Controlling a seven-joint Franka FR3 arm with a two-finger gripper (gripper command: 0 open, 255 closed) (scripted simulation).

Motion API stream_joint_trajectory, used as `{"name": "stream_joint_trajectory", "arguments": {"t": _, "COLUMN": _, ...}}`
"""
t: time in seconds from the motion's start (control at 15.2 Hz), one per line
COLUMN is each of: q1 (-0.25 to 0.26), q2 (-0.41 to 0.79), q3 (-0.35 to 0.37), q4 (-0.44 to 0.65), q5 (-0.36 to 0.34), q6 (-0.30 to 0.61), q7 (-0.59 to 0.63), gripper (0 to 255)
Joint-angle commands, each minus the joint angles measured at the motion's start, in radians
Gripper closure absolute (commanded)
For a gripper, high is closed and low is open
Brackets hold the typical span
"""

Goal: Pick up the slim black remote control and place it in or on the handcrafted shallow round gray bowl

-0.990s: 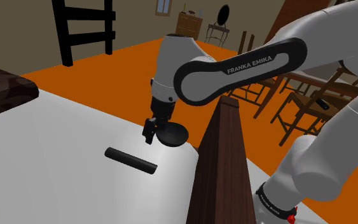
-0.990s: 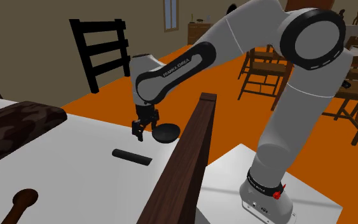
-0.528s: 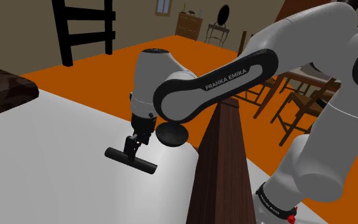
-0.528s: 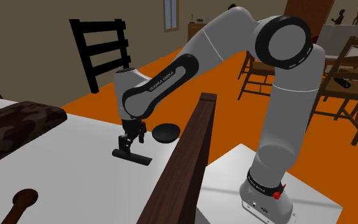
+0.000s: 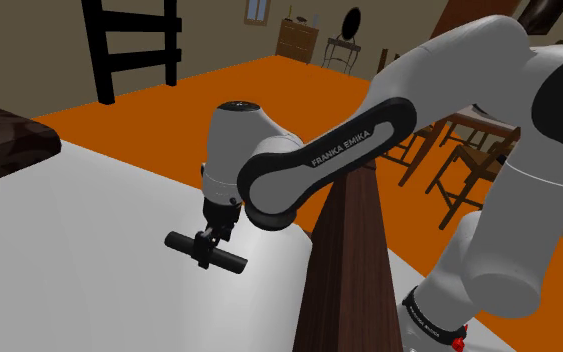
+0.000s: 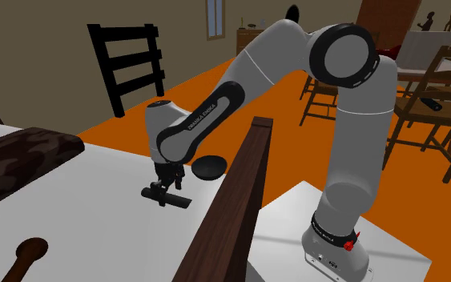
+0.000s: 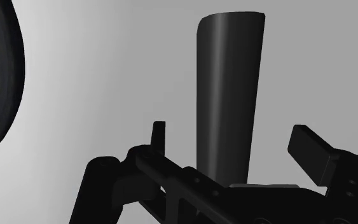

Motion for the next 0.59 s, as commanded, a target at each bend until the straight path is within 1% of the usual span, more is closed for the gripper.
{"name": "stream_joint_trajectory", "arguments": {"t": 0.0, "q1": 0.001, "q2": 0.002, "q3": 0.0, "q4": -0.001, "q5": -0.001, "q6": 0.003, "q7": 0.001, "gripper": 0}}
{"name": "stream_joint_trajectory", "arguments": {"t": 0.33, "q1": 0.001, "q2": 0.002, "q3": 0.0, "q4": -0.001, "q5": -0.001, "q6": 0.003, "q7": 0.001, "gripper": 0}}
{"name": "stream_joint_trajectory", "arguments": {"t": 0.4, "q1": 0.001, "q2": 0.002, "q3": 0.0, "q4": -0.001, "q5": -0.001, "q6": 0.003, "q7": 0.001, "gripper": 255}}
{"name": "stream_joint_trajectory", "arguments": {"t": 0.53, "q1": 0.001, "q2": 0.002, "q3": 0.0, "q4": -0.001, "q5": -0.001, "q6": 0.003, "q7": 0.001, "gripper": 255}}
